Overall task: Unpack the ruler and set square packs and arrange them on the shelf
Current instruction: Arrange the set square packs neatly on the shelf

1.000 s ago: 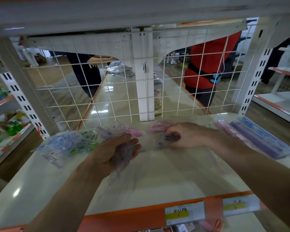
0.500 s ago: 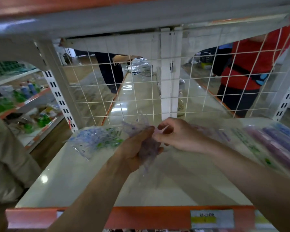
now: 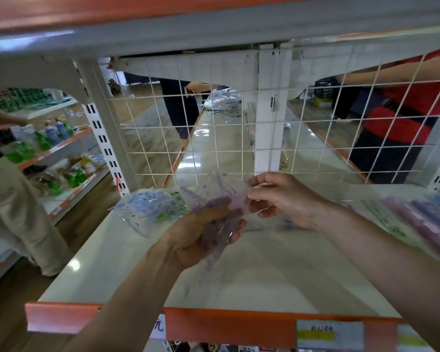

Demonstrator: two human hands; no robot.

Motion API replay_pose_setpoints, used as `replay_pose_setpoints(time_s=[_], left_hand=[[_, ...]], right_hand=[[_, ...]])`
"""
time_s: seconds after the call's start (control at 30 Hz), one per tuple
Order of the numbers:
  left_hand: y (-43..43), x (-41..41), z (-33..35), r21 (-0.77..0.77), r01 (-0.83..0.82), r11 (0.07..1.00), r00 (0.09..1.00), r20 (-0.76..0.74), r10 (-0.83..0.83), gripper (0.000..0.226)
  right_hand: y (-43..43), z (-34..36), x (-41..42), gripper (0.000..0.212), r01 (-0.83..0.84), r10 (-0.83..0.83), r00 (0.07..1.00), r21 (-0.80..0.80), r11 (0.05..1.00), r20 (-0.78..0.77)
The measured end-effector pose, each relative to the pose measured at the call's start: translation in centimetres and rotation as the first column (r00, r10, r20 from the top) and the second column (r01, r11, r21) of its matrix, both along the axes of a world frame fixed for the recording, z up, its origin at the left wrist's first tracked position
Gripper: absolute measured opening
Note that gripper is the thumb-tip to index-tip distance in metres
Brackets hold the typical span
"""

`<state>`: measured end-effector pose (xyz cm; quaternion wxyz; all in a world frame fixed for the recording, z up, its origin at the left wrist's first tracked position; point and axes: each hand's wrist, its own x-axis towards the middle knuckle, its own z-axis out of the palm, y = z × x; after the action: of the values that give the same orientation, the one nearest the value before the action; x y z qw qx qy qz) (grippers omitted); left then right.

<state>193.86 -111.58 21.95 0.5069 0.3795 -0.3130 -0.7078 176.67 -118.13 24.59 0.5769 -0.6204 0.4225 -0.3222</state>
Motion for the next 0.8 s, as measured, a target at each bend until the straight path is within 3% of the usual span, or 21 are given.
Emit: replay_pose_setpoints(time_s=[0.13,0.27,0.47,0.7,0.8], left_hand=[[0.2,-0.2,0.1,0.020,0.003,1.000,0.999,0.036,-0.003,0.031],[0.2,-0.6,0.0,0.028,0.014,1.000,0.995,0.095,-0.016,0.018],[0.3,0.0,0.0,0.030,-0.096,0.995,0.993,0.066,0.094,0.011],[0.2,0.9,0.3,0.010,-0.194,0.981,0.981,0.030,0.194,0.008],[0.4,0.5,0.3,0.001,-0.170,0.985,0.983,0.069,0.170,0.006]], right_hand=[[0.2,0.1,0.1,0.006,-0.032,0.032,0.999,-0.004,0.999,-0.004],[0.2,0.2,0.1,0.002,-0.054,0.052,0.998,-0.064,0.996,-0.045],[-0.8,0.8,-0.6,0.005,0.130,-0.127,0.991,-0.083,0.988,0.050],[-1.0,0.3,-0.6,0.012,-0.074,0.049,0.977,-0.114,0.991,-0.205],[-0.7,-0.4,0.4,0.010,-0.144,0.065,0.954,-0.258,0.955,-0.292]])
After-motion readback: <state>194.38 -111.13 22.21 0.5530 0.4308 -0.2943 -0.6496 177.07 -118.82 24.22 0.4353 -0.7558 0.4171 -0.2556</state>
